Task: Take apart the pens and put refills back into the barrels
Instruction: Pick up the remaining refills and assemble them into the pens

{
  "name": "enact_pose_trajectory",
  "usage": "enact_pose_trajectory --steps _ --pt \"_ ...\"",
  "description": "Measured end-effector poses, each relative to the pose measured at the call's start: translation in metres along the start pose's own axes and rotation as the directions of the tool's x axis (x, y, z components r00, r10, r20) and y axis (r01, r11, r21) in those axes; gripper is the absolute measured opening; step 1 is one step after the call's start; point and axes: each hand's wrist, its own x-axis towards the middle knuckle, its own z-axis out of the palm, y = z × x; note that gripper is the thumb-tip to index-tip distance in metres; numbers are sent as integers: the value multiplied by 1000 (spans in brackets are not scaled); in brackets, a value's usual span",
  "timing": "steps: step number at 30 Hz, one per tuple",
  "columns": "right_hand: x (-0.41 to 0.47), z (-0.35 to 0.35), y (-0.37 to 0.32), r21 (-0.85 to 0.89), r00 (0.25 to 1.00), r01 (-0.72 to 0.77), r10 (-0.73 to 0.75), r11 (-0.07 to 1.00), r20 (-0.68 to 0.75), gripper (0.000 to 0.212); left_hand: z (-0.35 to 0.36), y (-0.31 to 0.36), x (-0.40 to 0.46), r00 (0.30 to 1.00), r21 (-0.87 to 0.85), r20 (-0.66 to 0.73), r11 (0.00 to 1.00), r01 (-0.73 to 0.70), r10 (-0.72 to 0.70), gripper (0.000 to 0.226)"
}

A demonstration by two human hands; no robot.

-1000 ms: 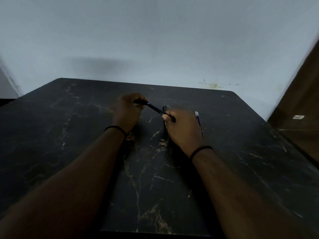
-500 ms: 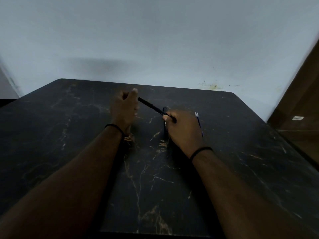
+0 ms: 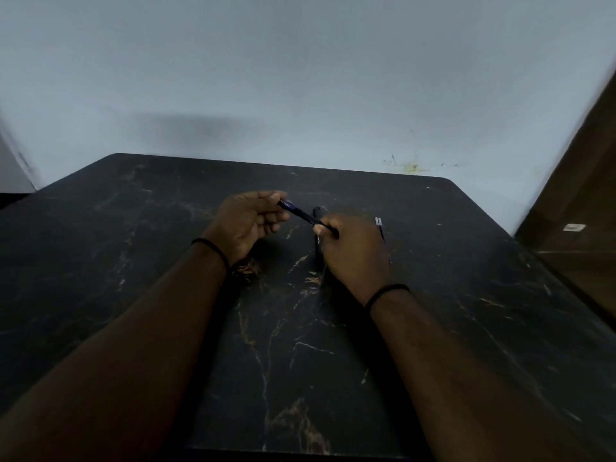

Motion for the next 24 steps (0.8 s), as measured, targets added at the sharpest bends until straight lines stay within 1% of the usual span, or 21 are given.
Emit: enact_pose_trajectory --steps 5,10,13,17,21,24 --pt "0 1 0 28 1000 -19 19 999 0 24 0 0 0 997 2 71 1000 -1 1 22" --pt "1 5 0 73 999 -36 36 997 -4 25 -2 0 0 996 45 89 998 -31 27 28" --pt "3 7 2 104 998 -53 55 993 -13 25 -3 0 0 995 77 92 996 -48 41 27" --pt "3 9 4 167 997 -74 77 983 -9 23 -3 1 0 994 56 98 997 -48 42 22" --pt "3 11 4 194 995 -92 95 977 -7 25 -1 -1 1 996 60 53 995 -77 74 16" --pt "3 11 4 217 993 -115 116 969 9 26 0 -5 2 994 79 43 992 -99 96 18"
